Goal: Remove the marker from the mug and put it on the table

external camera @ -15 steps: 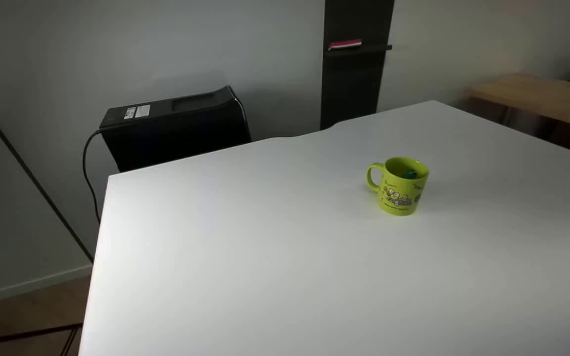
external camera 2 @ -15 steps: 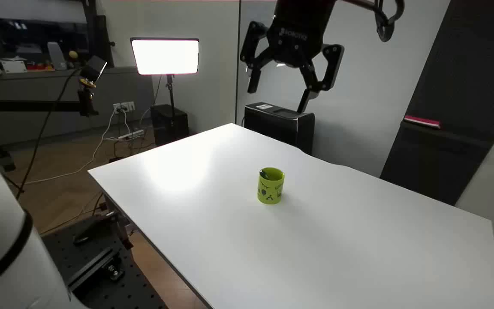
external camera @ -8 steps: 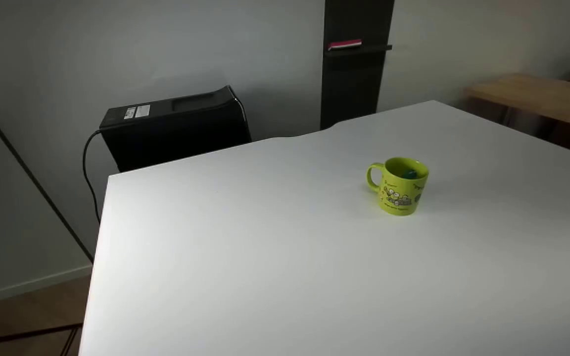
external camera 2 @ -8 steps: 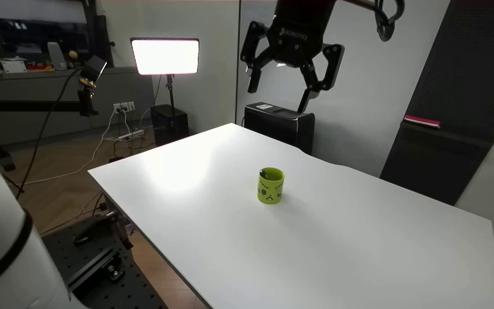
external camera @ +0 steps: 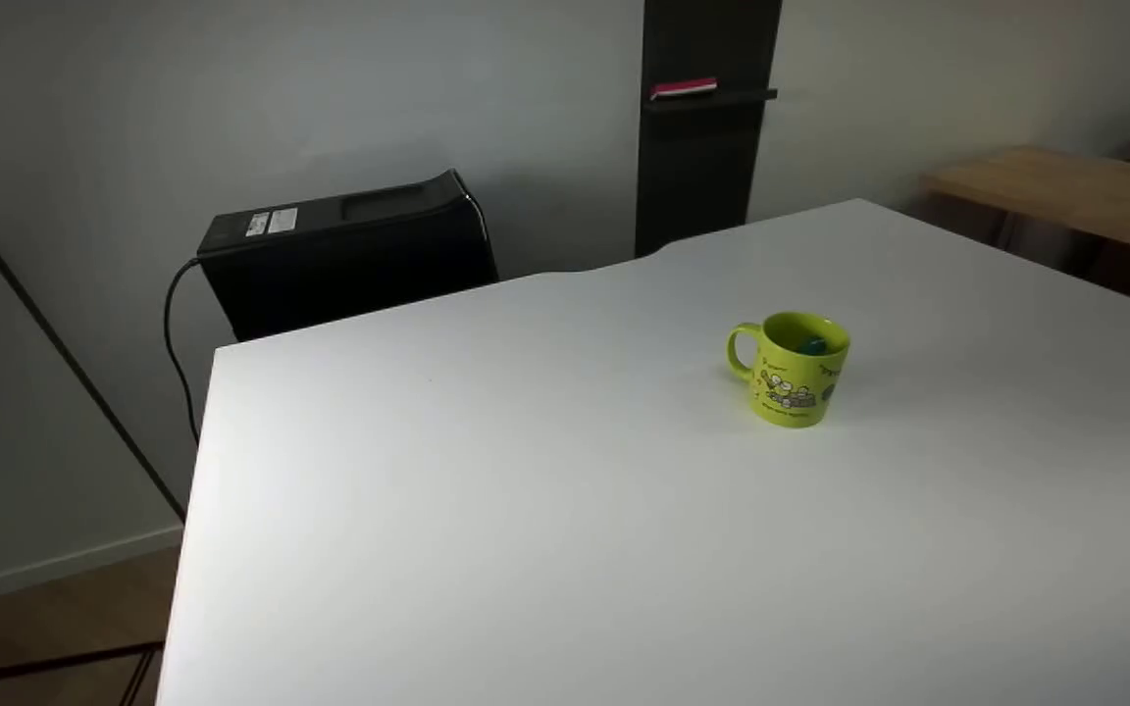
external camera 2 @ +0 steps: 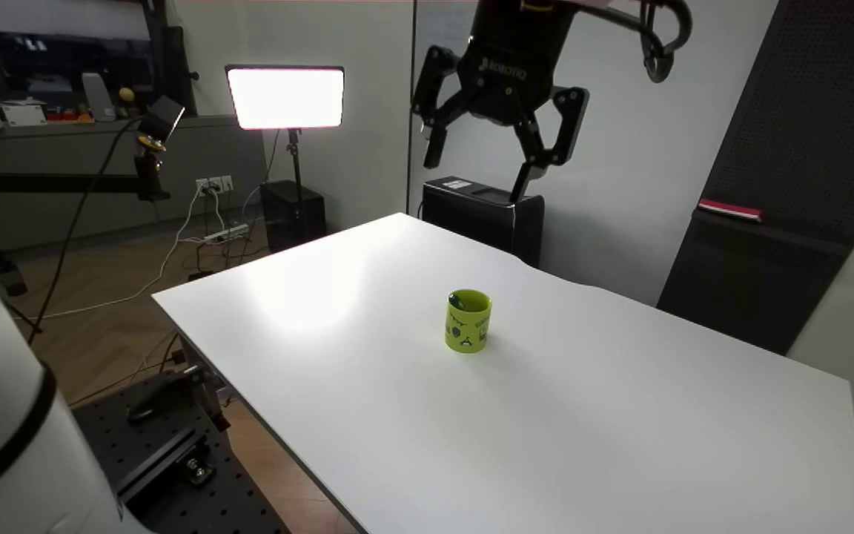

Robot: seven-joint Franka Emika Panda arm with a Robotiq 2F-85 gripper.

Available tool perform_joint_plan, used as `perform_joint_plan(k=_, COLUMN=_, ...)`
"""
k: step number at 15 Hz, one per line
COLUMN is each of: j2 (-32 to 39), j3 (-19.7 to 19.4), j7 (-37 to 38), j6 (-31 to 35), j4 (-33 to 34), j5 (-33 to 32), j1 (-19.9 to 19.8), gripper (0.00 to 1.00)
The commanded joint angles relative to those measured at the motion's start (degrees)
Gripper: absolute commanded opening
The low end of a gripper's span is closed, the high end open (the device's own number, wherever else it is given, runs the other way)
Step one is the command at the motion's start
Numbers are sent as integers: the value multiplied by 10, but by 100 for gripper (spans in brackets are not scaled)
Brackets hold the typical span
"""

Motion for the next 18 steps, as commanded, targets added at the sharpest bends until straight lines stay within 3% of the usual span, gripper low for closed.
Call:
perform_joint_plan(k=1, j2=44, j3=10, j7=-21, j6=22, j4=-12, j5=-1, j1=-8, gripper=100)
perform_joint_plan(k=11, j2=212, j3=47, j7=-76, j6=191, j4=-29, j5=21, j1=-3, gripper=100)
perform_joint_plan(k=18, j2=364, j3=122, j7=-73, j6=295, j4=30, j5=2, j1=-3, gripper=100)
